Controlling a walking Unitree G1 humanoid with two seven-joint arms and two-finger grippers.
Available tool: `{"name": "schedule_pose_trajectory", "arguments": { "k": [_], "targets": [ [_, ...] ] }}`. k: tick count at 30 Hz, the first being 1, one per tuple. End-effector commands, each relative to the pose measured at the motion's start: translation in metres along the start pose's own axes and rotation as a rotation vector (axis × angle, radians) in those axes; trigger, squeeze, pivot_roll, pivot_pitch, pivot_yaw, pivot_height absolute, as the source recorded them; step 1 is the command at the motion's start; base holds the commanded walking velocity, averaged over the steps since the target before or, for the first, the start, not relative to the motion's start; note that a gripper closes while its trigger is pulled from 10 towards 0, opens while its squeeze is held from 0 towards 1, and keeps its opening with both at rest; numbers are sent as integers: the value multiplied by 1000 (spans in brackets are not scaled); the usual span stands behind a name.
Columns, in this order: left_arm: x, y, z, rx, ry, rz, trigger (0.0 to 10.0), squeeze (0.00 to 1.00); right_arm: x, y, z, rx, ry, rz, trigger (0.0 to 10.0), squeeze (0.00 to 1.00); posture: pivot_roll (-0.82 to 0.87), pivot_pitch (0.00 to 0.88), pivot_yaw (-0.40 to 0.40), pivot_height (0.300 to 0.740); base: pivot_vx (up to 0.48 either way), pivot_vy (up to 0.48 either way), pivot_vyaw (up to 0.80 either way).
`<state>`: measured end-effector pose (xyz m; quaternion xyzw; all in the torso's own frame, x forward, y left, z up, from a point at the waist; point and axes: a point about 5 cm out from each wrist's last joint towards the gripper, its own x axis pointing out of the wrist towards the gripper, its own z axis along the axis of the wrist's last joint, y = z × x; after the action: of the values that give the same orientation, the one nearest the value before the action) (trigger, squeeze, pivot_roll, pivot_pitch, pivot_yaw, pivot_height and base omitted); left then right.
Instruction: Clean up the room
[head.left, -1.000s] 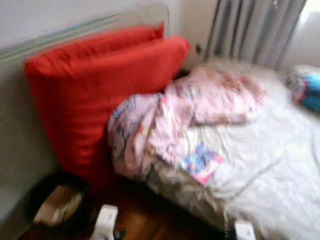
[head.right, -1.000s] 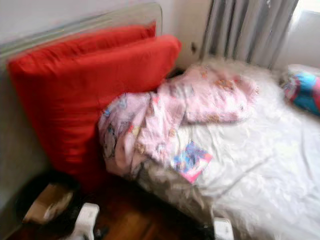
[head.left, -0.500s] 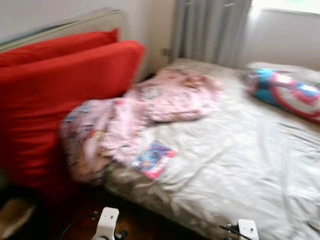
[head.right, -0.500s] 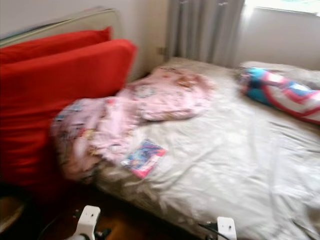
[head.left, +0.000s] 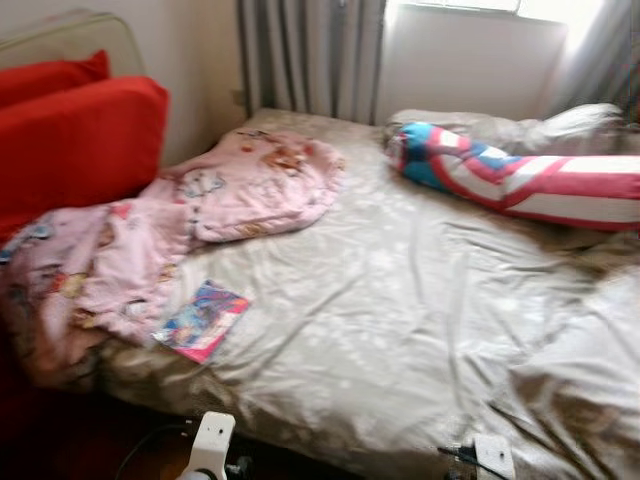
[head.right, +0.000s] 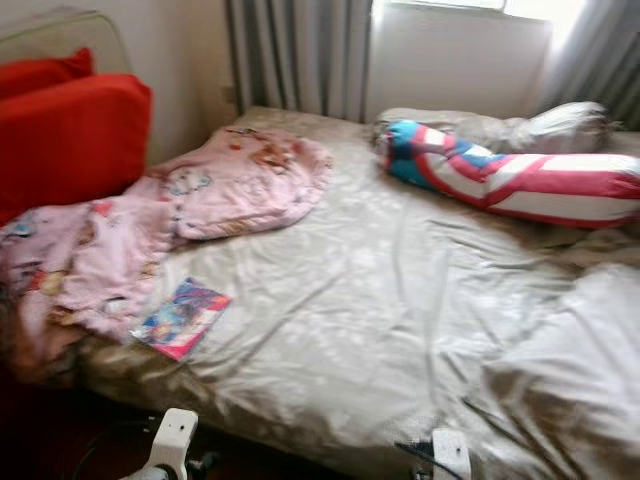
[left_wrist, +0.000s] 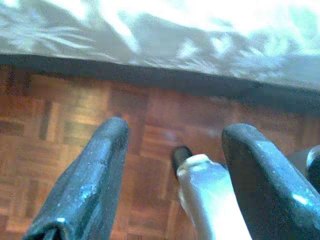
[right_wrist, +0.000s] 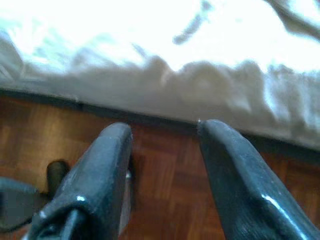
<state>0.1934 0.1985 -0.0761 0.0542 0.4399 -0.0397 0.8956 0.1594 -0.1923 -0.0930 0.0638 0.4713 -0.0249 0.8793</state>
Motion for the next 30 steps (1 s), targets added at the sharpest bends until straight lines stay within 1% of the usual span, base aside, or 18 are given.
{"name": "schedule_pose_trajectory", "arguments": {
  "k": [1, 15, 30],
  "targets": [
    [1, -4, 4, 13, -7, -11, 10000, 0, -1, -6, -1, 5, 8, -17, 10000, 0, 25, 0, -31, 740, 0, -405, -700],
    [1, -4, 4, 13, -7, -12, 10000, 0, -1, -6, -1, 8, 6, -16, 10000, 0, 23, 0, -31, 740, 0, -407, -677],
    [1, -2, 3, 25, -5, -1, 10000, 0, -1, -4, 0, 36, -18, -8, 10000, 0, 22, 0, -27, 740, 0, -399, 0]
  ]
}}
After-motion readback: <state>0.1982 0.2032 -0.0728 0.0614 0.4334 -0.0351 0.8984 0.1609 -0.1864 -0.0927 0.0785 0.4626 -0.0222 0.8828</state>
